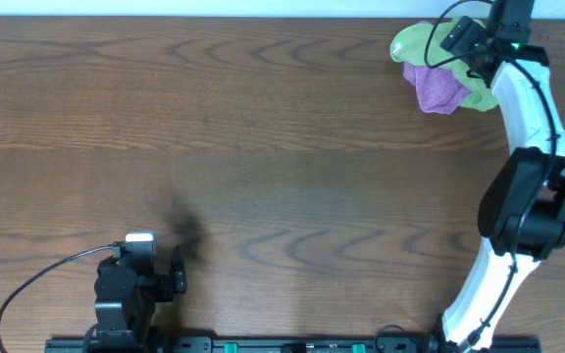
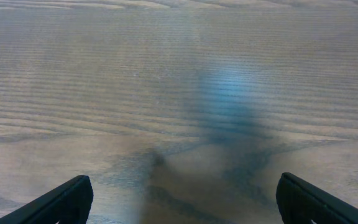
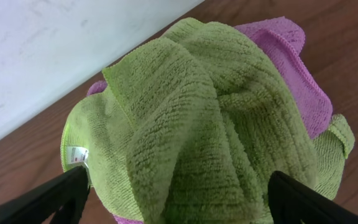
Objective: Fold the cloth
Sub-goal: 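Grasp the green cloth with the right gripper and lift it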
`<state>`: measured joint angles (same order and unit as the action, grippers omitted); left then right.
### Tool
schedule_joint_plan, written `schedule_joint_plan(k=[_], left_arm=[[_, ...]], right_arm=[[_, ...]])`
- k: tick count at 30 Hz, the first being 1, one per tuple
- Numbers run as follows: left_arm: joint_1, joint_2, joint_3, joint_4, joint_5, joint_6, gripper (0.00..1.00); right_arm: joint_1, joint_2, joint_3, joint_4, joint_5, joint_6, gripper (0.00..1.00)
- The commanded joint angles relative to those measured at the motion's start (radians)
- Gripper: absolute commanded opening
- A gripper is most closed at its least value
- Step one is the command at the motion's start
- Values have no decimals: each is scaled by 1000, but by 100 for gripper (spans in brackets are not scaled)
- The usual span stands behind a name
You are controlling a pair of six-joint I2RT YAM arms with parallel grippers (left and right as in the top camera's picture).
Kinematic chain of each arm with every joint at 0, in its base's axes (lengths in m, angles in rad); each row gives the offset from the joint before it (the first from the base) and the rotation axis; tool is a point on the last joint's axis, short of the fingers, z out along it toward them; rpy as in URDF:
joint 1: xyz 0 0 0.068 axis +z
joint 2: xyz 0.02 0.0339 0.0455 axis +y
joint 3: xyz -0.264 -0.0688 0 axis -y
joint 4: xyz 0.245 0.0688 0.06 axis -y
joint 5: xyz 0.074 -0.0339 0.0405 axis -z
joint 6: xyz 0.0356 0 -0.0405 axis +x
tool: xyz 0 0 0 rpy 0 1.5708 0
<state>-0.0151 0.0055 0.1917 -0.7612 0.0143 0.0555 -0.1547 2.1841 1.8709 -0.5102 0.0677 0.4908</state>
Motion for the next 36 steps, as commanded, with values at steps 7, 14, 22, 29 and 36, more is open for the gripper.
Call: schedule_joint_plan(k=[7,14,22,29,36], left_arm=[[-2,-1,-11,-43,-18,-3,95],[-2,-1,-11,-43,-18,-3,95],[-2,-1,-11,-43,-18,-3,96],[-2,-1,-12,-43,-18,-3,95],[-2,-1,-11,-43,-18,-3,95]], right_arm=[[-8,35,24,-14,-42,10,64],[-8,38,24,-37,-42,9,52],[-8,50,24,-45,-42,4,12],[-6,42,74,-82,-77,-43,1],[47,0,281,-309,-80,-105,1]])
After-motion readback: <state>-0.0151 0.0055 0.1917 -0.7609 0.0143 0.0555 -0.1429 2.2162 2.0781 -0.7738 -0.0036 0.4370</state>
